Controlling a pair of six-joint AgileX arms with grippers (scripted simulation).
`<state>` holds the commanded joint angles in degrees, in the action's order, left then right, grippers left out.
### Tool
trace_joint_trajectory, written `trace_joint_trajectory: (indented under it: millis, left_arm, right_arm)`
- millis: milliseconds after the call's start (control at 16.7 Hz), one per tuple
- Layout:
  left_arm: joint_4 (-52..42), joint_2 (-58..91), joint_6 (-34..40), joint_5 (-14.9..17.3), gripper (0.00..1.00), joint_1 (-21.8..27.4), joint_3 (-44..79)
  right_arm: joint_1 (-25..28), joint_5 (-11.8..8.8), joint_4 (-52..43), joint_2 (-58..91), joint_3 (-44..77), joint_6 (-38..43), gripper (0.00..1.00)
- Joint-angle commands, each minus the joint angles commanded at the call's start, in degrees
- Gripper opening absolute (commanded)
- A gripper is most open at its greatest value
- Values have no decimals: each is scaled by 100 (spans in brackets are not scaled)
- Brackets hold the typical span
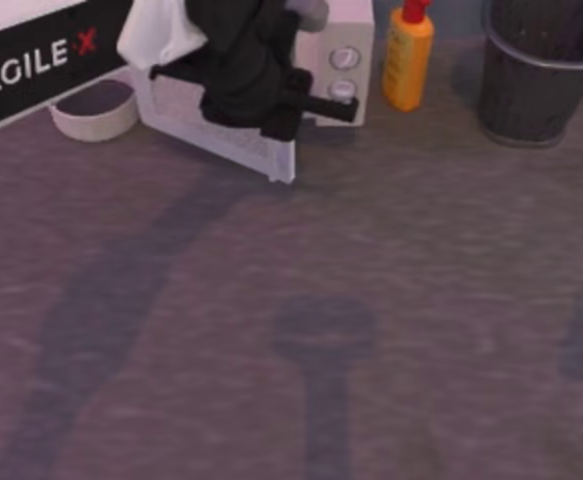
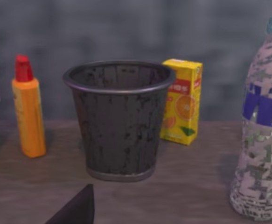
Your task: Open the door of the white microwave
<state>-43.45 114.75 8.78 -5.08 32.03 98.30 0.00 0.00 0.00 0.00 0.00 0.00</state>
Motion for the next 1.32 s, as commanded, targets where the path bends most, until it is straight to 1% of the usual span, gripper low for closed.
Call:
trace_joint_trajectory:
  millis: [180,1320]
  left_arm:
    - [79,-134,-192,102,0,-51,-204]
    - [79,-134,-192,102,0,-51,-204]
  right_arm:
    - [0,0,0,0,0,0,100]
    - [0,0,0,0,0,0,100]
